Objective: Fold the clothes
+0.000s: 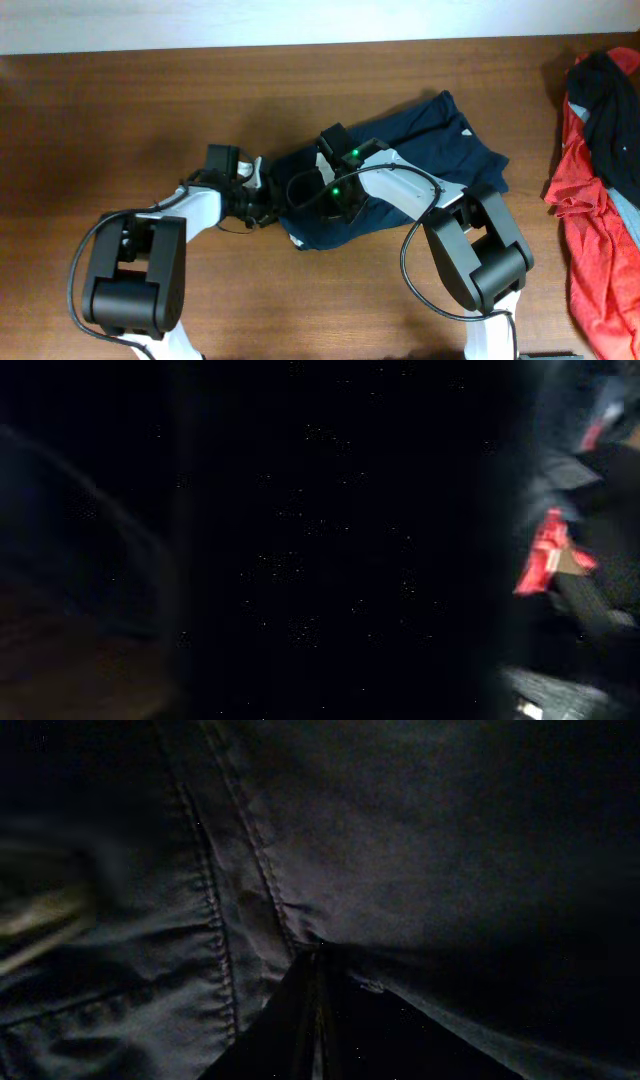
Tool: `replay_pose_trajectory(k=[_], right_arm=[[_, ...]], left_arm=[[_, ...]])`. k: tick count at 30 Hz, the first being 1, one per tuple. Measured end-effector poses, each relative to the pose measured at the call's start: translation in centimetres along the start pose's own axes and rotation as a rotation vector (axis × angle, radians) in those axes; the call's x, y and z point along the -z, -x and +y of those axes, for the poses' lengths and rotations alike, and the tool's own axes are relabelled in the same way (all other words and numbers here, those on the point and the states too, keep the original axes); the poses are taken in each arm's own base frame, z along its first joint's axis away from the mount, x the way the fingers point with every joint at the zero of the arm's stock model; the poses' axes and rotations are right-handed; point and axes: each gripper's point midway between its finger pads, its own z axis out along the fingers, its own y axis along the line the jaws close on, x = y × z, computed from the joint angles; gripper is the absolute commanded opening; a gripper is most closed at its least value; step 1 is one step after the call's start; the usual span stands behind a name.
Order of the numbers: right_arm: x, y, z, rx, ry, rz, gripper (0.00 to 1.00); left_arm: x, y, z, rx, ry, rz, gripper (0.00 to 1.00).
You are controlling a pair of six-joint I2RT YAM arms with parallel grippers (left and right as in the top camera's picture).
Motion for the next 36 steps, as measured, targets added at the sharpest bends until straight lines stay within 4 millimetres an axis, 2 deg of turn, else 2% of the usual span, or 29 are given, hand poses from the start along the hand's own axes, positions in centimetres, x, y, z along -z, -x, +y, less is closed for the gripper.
replay_pose_trajectory(k=[4,9,12,15,19,23,25,30,36], right_arm=[[0.0,-0.1,0.0,-0.001,-0.001,0.003,0.07],[0.0,-0.3,0.0,0.000,0.000,0.013,0.05],[0.1,-1.1,-0.2,-0.011,-0.003,0.045,0.05],[1.0,-1.8,-0.7,-0.024,-0.028,0.063,0.05],[3.9,-1.1,-1.3,-0.031,-0.060,-0.001,0.06],[7.6,0.9,-0.7,-0.009,-0.051,-0.133,0.07],[8.3,1.8,-0.2,0.005,-0.039,-0.180,0.06],[8.4,2.9,0.4,0.028,-0.026,-0.225,0.07],[8.9,4.6,0.3,0.034,-0.010,-0.290,0.08]], left_arm=[[-0.7,-0.2,0.6,0.018,0.036,-0.002,0.00],[-0.4,-0.3,0.9,0.043,0.033,0.005,0.01],[0.6,-1.1,2.0,0.091,0.045,0.042,0.00],[3.1,-1.6,3.4,0.141,0.077,0.060,0.00],[7.9,-0.5,4.5,0.155,0.165,0.004,0.01],[12.7,2.3,3.3,0.045,0.281,-0.100,0.00],[14.5,3.5,2.2,-0.019,0.326,-0.144,0.01],[17.1,5.7,0.4,-0.119,0.405,-0.210,0.01],[19.3,5.9,-0.8,-0.150,0.470,-0.210,0.01]])
